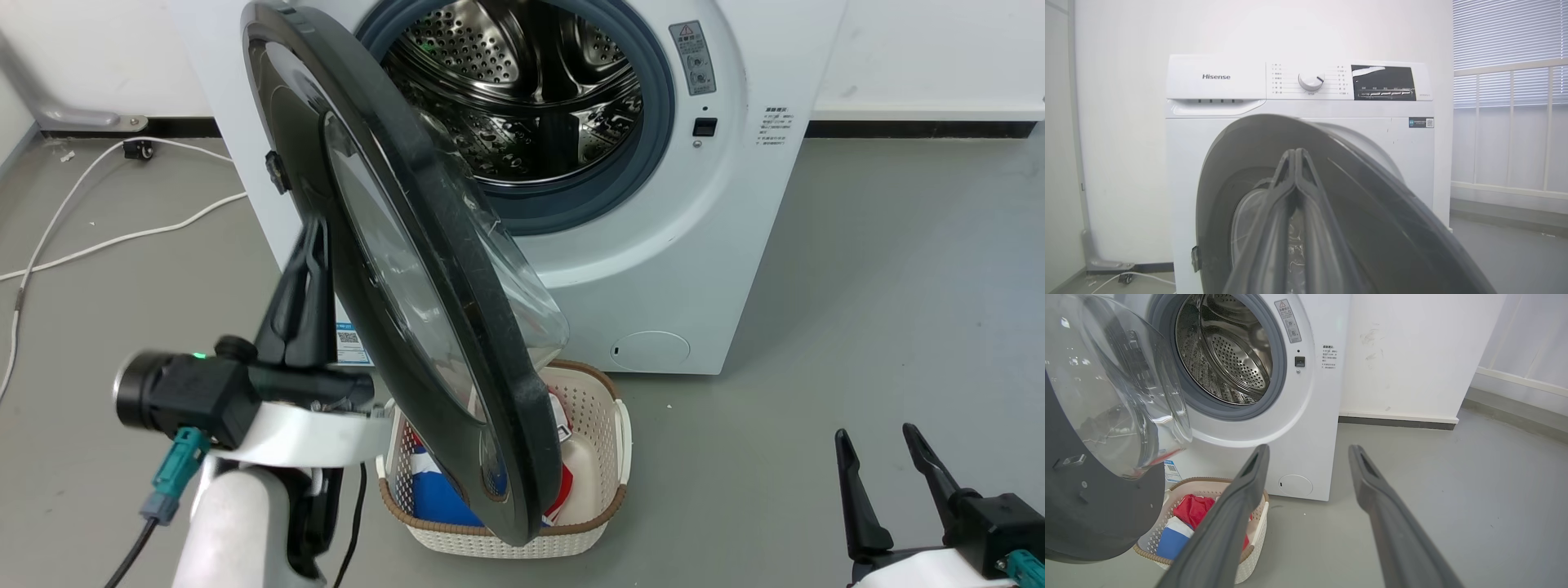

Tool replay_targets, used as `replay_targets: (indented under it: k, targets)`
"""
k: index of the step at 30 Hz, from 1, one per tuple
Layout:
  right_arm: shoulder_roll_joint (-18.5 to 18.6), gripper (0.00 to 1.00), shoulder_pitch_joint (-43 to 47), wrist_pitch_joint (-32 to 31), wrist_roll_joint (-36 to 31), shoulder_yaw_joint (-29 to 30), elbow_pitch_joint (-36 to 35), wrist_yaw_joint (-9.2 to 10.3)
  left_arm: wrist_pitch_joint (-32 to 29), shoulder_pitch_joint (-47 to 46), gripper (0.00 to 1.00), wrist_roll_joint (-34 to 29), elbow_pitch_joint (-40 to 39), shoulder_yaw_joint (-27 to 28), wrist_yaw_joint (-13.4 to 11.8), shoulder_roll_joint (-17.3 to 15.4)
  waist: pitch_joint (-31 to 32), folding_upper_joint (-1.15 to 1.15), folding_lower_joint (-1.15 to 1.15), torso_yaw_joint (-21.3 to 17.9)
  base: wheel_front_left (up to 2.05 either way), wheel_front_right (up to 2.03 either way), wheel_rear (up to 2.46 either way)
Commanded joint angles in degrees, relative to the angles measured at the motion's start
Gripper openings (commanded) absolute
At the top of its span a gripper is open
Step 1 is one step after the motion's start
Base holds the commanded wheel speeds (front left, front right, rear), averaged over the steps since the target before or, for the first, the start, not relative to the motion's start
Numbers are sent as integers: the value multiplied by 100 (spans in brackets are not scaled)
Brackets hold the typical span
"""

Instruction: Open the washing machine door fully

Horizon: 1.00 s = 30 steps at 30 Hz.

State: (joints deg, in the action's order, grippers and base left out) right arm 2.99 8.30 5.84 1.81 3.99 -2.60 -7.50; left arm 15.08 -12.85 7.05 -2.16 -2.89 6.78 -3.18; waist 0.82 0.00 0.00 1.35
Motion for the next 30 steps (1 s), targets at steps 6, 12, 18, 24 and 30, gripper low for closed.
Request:
replay_targets:
  k: [6,12,18,24,30]
  targets:
    - [-20,100,-28,0,-10,34,-41,1,13,-364,0,5,-769,-257,-52,22,11,0,0,29,0,0,0]
    - [-20,100,3,24,32,44,12,1,-313,-401,0,103,-1365,-910,-43,26,37,0,0,20,0,0,0]
    - [-20,100,37,7,50,54,63,1,-1001,-134,0,305,-1904,-1878,12,27,23,0,0,1,0,0,0]
    - [-20,100,27,-6,61,55,74,1,-1875,272,0,763,-1911,-2807,60,-127,-5,0,0,-7,0,0,0]
    - [-19,100,54,-25,106,31,120,1,-2511,776,0,1181,-1663,-3410,60,-359,-4,0,0,-27,0,0,0]
